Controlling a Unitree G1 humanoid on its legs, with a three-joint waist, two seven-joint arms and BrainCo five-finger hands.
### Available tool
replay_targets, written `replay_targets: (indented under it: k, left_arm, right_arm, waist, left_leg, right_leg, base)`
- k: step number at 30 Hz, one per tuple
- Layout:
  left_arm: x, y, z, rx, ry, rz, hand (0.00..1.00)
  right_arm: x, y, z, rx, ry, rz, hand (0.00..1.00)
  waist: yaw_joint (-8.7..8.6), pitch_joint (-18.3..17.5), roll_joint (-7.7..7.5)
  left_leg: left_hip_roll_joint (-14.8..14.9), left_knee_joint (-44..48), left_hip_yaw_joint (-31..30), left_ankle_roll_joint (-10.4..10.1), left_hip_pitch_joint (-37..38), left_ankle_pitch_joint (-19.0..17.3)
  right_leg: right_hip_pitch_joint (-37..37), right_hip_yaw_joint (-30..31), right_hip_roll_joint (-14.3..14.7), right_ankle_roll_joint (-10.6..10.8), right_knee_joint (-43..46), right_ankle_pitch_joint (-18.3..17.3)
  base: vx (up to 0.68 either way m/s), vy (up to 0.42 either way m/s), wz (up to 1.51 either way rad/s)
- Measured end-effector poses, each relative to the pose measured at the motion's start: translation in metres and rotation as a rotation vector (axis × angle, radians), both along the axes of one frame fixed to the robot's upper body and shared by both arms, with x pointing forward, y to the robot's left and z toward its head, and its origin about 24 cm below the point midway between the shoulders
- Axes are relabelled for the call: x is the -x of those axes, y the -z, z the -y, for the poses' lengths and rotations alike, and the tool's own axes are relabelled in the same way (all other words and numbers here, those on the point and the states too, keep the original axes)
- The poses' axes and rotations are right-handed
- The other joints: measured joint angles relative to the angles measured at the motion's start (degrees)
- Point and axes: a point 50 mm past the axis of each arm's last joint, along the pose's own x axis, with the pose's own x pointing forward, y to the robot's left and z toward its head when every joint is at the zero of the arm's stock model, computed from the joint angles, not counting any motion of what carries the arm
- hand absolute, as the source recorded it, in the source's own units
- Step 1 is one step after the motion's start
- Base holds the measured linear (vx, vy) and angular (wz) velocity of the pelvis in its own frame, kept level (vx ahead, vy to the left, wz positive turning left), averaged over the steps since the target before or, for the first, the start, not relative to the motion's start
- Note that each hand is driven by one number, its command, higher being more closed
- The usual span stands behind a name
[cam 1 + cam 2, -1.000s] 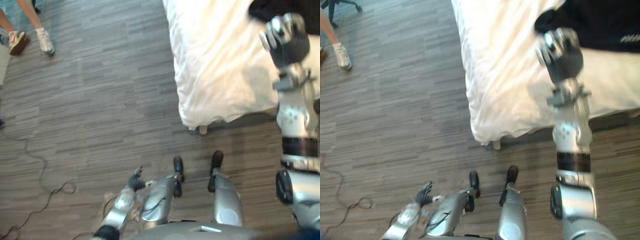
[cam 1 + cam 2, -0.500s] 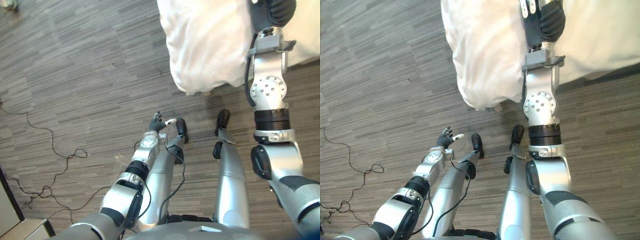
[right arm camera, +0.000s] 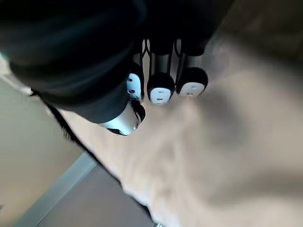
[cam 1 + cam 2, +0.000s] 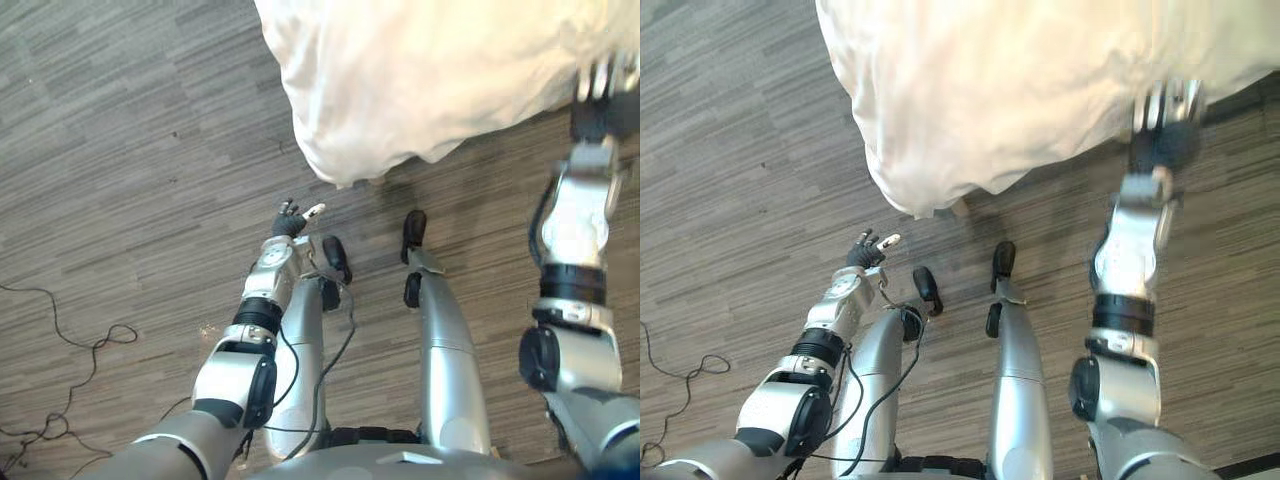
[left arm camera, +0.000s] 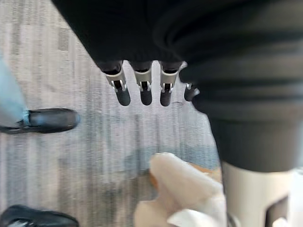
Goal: Tidy the bed and pick cloth on bed and put in laundry
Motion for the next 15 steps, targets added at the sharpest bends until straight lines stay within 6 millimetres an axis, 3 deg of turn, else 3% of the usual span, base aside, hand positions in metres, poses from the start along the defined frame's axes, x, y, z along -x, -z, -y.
replay_targets:
  k: [1, 5, 6, 8, 10, 12, 15]
  left_arm:
    - [0.003, 0.004, -0.002, -0.012, 0.005, -0.009, 0.0]
    - [0.02, 0.028, -0.015, -0.07, 0.026, -0.074, 0.0]
    - [0.025, 0.035, -0.017, -0.076, 0.031, -0.093, 0.0]
    - [0.047, 0.064, -0.02, -0.115, 0.076, -0.19, 0.0]
    - [0.068, 0.085, -0.018, -0.143, 0.111, -0.265, 0.0]
    - [0.103, 0.116, -0.018, -0.179, 0.144, -0.382, 0.0]
    - [0.14, 0.141, -0.023, -0.226, 0.172, -0.503, 0.0]
  right_arm:
    - [0.008, 0.023, 0.006, -0.007, 0.02, -0.069, 0.0]
    - [0.039, 0.097, 0.016, 0.093, 0.086, -0.356, 0.0]
    - [0.044, 0.108, 0.014, 0.114, 0.084, -0.401, 0.0]
    - [0.071, 0.156, 0.003, 0.18, 0.061, -0.596, 0.0]
    - [0.094, 0.185, -0.004, 0.212, 0.039, -0.719, 0.0]
    - [0.131, 0.226, -0.015, 0.229, -0.011, -0.907, 0.0]
    - [0.171, 0.271, -0.031, 0.258, -0.116, -1.16, 0.0]
  waist:
    - [-0.33, -0.1, -0.08]
    - [-0.92, -1.4, -2.41]
    - [-0.88, -1.9, -2.91]
    - [-0.71, -5.3, -4.21]
    - [-0.51, -8.2, -4.3]
    - [-0.48, -13.2, -4.29]
    - [-2.36, -17.3, -3.67]
  left_leg:
    - [0.1, -0.1, 0.1, -0.1, 2.2, -0.4]
    - [0.4, -1.3, 1.4, -0.6, 10.5, -1.9]
    - [0.4, -1.8, 1.6, -0.8, 11.8, -2.1]
    - [0.4, -4.0, 2.7, -1.1, 17.3, -2.3]
    - [0.4, -6.2, 3.3, -1.6, 20.9, -2.4]
    - [0.0, -10.9, 4.7, -2.6, 26.3, -1.5]
    - [-1.9, -18.1, 4.5, -2.8, 32.4, 1.2]
  right_leg:
    - [2.0, 0.0, 0.0, 0.2, 0.0, -0.5]
    - [9.2, 0.3, 0.4, 0.3, 0.0, -2.3]
    - [10.2, 0.5, 0.5, 0.2, 0.0, -2.6]
    - [14.7, 1.0, 0.9, 0.3, -1.0, -3.4]
    - [18.0, 1.0, 1.3, 0.3, -2.6, -3.6]
    - [22.7, 0.9, 1.5, 0.6, -6.1, -3.7]
    - [28.3, 0.5, 1.4, 1.5, -11.2, -2.8]
  base:
    - [0.02, 0.012, -0.13]
    - [0.02, -0.006, -0.13]
    - [0.03, -0.027, -0.17]
    - [0.09, -0.029, -0.17]
    - [0.15, -0.014, -0.11]
    - [0.2, -0.007, -0.05]
    - [0.2, -0.002, 0.06]
